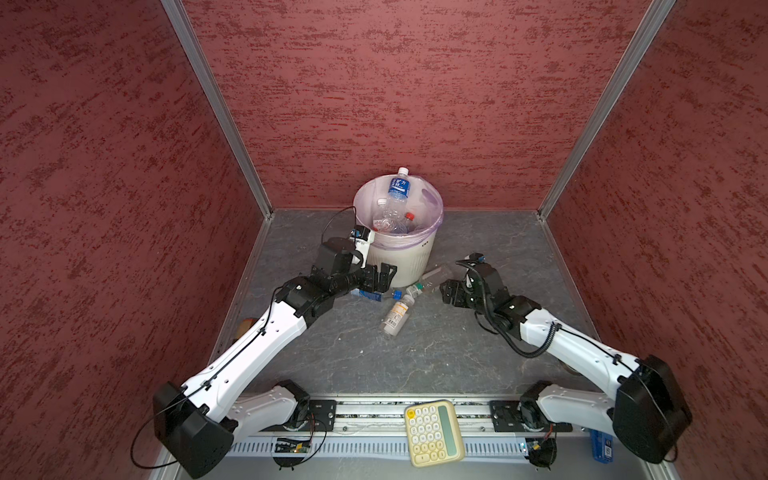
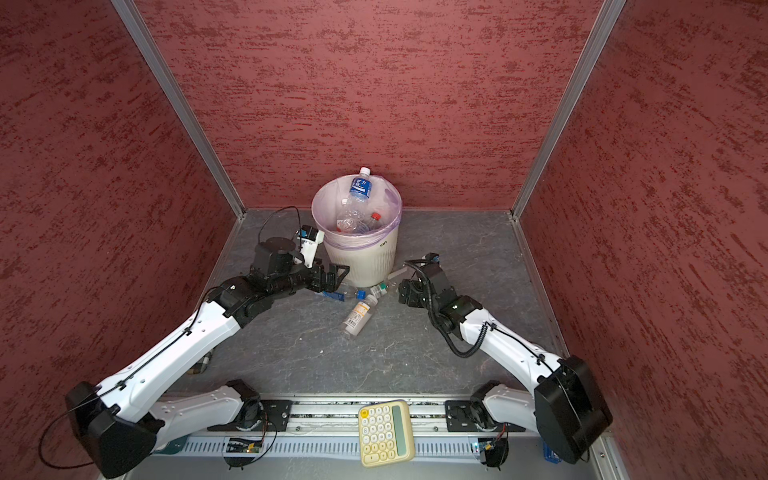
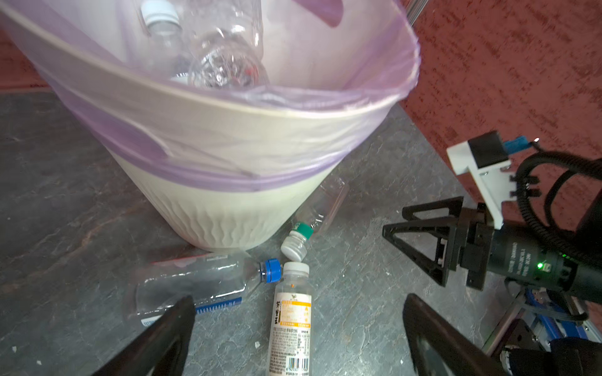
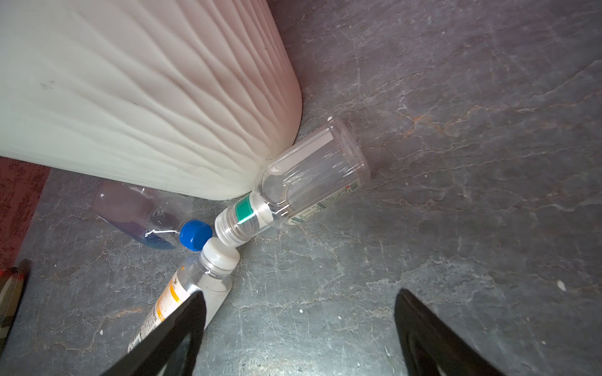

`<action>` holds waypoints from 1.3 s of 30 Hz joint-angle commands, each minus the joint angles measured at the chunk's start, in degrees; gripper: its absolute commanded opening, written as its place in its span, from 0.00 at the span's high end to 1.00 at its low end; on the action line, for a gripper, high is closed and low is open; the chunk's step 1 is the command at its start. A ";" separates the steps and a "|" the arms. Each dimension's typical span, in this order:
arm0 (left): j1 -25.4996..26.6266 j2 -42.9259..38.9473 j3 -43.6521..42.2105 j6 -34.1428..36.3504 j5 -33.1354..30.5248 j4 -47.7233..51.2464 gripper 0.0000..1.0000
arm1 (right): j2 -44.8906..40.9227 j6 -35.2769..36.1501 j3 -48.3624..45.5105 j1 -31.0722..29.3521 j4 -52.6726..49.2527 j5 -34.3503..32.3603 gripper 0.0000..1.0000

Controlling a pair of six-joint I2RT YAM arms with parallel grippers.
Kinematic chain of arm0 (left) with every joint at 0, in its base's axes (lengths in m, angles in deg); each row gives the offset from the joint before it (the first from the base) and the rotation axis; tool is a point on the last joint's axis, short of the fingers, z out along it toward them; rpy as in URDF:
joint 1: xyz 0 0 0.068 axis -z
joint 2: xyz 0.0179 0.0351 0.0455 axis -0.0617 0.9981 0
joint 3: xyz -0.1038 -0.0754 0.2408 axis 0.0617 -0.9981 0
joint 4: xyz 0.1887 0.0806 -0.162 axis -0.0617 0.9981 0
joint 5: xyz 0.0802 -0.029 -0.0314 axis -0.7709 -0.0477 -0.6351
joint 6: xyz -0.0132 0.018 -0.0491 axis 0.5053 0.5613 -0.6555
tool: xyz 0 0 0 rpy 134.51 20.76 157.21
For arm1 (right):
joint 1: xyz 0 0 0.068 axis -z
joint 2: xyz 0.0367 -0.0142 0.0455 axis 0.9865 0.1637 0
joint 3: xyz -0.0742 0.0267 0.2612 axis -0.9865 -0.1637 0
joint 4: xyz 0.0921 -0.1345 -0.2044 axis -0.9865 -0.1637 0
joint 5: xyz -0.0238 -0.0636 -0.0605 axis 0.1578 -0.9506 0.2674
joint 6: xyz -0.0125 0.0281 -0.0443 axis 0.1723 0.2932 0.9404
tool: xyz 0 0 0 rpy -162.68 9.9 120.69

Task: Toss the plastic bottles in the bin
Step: 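Lower the left gripper down to the orange-labelled bottle beside the bin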

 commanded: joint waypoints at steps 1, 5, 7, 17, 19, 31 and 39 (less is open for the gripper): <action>1.87 1.45 -1.32 1.34 -2.45 1.02 0.01 | 0.07 -1.46 1.20 0.53 1.62 0.86 0.09; 3.95 3.76 -2.71 1.35 -3.56 0.95 0.01 | -0.10 -1.50 1.14 0.50 1.35 0.70 0.09; 4.71 4.88 -3.24 1.49 -3.63 0.99 0.01 | -0.19 -1.47 0.96 0.56 1.22 0.56 0.08; 7.58 11.42 -3.56 1.23 -5.73 2.35 0.01 | -0.32 -2.25 -0.02 0.50 1.93 0.82 0.08; 7.98 12.64 -3.37 1.06 -5.83 2.48 0.01 | -0.48 -2.26 -0.07 0.50 1.89 0.78 0.08; 10.48 20.31 -1.06 0.81 -7.72 5.42 0.01 | -1.03 -2.58 -1.00 0.52 1.90 0.60 0.08; 11.83 23.33 -0.04 0.74 -8.43 6.62 0.01 | -0.90 -2.43 -0.92 0.50 1.99 0.77 0.08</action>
